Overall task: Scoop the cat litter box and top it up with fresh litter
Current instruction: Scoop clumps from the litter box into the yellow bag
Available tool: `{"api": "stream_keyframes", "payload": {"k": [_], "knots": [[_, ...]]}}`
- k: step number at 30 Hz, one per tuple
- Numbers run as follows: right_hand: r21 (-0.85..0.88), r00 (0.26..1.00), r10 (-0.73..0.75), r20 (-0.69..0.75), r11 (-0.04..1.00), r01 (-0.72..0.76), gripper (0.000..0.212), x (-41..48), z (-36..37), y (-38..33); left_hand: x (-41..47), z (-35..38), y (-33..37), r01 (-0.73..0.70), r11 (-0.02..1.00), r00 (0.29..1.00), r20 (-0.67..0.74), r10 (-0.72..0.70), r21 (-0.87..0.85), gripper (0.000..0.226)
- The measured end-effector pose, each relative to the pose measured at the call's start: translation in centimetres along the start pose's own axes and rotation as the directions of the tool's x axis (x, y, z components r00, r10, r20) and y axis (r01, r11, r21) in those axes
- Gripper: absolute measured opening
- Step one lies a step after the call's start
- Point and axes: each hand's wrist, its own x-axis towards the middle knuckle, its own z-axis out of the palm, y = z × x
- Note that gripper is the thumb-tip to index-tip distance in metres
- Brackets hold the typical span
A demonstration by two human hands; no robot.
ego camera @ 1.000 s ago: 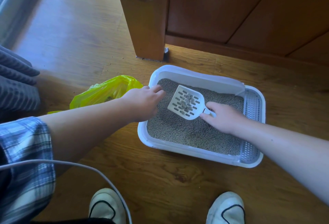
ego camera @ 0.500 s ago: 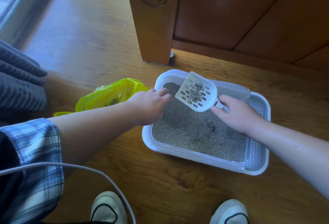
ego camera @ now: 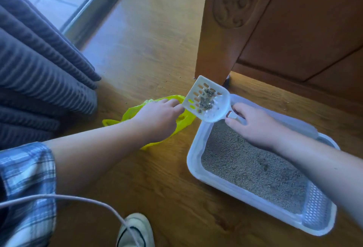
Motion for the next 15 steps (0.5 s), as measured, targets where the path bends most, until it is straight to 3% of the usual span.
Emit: {"api": "stream_keyframes", "payload": {"k": [4,8,13,15], "knots": [[-0.186,0.997,-0.041,0.063,0.981,0.053,0.024,3.0,2.2,-4.0,-3.4,1.7,-4.4,0.148,0.988,0.973,0.175,-0.152,0.038,0.043],[-0.405,0.986,-0.164,0.004,0.902,0.151,0.024,5.5,4.5,-7.1,-6.0,2.6,-6.8,0.248,0.966,0.927,0.270,-0.259,0.073,0.048],[-0.665,0.947,-0.318,-0.050,0.718,0.206,0.023,7.6,7.3,-10.1,-7.7,3.5,-8.2,0.280,0.958,0.895,0.346,-0.281,0.055,0.055],[-0.722,0.948,-0.320,-0.006,0.657,0.217,0.037,8.1,8.3,-10.6,-8.2,3.8,-8.4,0.279,0.959,0.881,0.383,-0.277,0.052,0.063]]}}
